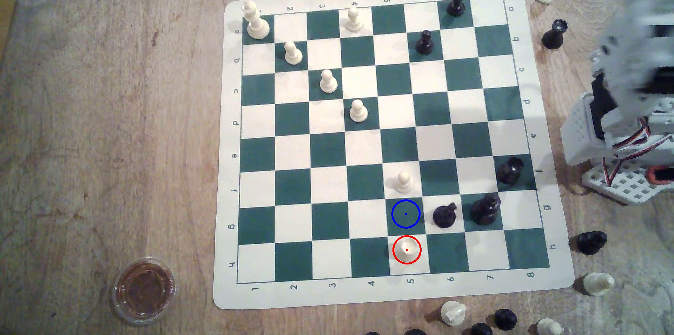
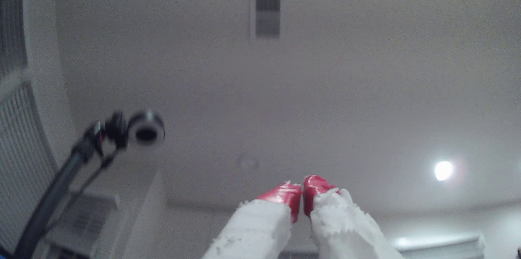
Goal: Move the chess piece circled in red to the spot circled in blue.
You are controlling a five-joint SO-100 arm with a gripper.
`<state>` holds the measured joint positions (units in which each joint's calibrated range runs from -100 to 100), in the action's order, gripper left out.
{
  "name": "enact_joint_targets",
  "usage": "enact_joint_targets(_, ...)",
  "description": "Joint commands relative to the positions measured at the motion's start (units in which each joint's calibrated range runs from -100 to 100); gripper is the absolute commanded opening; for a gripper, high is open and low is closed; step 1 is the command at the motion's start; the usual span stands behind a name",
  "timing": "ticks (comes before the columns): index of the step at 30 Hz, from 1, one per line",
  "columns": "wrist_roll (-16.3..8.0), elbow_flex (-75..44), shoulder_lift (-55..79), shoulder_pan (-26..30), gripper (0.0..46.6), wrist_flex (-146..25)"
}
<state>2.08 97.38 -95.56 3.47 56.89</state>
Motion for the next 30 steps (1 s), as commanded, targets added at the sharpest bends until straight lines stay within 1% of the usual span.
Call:
enact_joint_targets(1,-0.1,-6.6,-0.2,0.9,0.2,-19.0)
enact_joint_targets(2,-0.1,-8.1,-0.2,0.9,0.2,-23.5)
enact_joint_targets(3,-0.1,-11.1,-0.2,0.3,0.2,-32.2)
enact_joint_targets(6,-0.1,-13.8,-0.1,-0.2,0.2,-39.9)
enact_joint_targets(7,-0.1,-15.1,-0.1,-0.2,0.2,-43.6)
enact_joint_targets(8,-0.1,-18.0,-0.1,-0.3,0.2,-51.2)
enact_joint_targets(11,0.0,-21.8,-0.1,-0.3,0.2,-59.2)
enact_joint_targets(12,0.0,-25.2,-0.1,-0.2,0.2,-68.8)
enact_joint_targets(15,0.2,-29.9,-0.1,-0.6,0.2,-85.1)
enact_joint_targets(16,-0.1,-30.7,-0.1,-0.7,0.2,-88.8)
enact_joint_targets(18,0.1,-31.5,-0.1,-0.1,0.2,-95.5)
enact_joint_targets(20,0.1,-31.6,0.7,1.3,0.2,-98.2)
enact_joint_targets(21,0.4,-32.7,2.3,2.9,0.3,-101.4)
enact_joint_targets(23,2.0,-34.6,4.7,5.3,0.8,-105.0)
enact_joint_targets(24,2.0,-35.9,6.5,6.6,1.7,-106.9)
enact_joint_targets(25,2.0,-38.6,10.5,9.1,3.8,-111.1)
enact_joint_targets(29,2.0,-42.9,18.3,13.2,7.2,-117.0)
enact_joint_targets(30,1.8,-45.1,22.5,14.9,8.7,-119.4)
